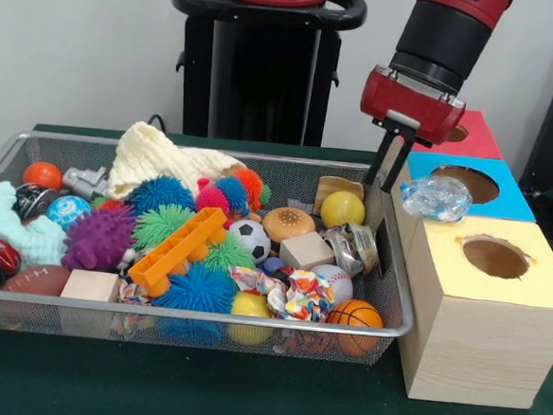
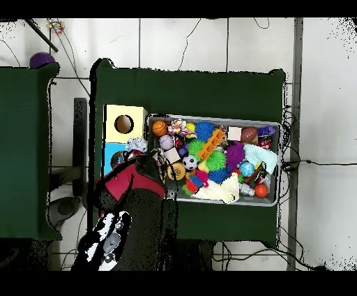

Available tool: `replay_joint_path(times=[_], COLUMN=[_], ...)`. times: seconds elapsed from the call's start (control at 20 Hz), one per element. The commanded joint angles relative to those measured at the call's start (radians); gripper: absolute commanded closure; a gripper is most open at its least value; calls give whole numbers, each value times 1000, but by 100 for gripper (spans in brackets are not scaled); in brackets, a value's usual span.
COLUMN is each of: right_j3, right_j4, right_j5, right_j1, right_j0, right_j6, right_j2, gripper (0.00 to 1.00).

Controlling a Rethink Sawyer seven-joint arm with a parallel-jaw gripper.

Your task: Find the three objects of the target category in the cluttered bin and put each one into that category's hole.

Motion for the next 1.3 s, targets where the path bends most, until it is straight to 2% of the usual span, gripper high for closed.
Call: replay_joint_path(times=[0.05, 0.35, 0.6, 0.7, 0.95, 1.1, 1.3], right_j3=[112, 105, 116, 89, -88, -216, -333], right_j4=[25, -10, -45, -66, -92, -110, -117], right_j5=[-83, -45, -19, -9, 70, 100, 134], right_j1=[-52, -78, -129, -123, -38, 44, 113], right_j0=[-152, -287, -515, -597, -682, -702, -702], right_j6=[-25, -121, -278, -329, -351, -331, -313], right_j2=[135, 197, 322, 361, 383, 390, 401], gripper=[100, 100, 100, 100, 100, 100, 100])
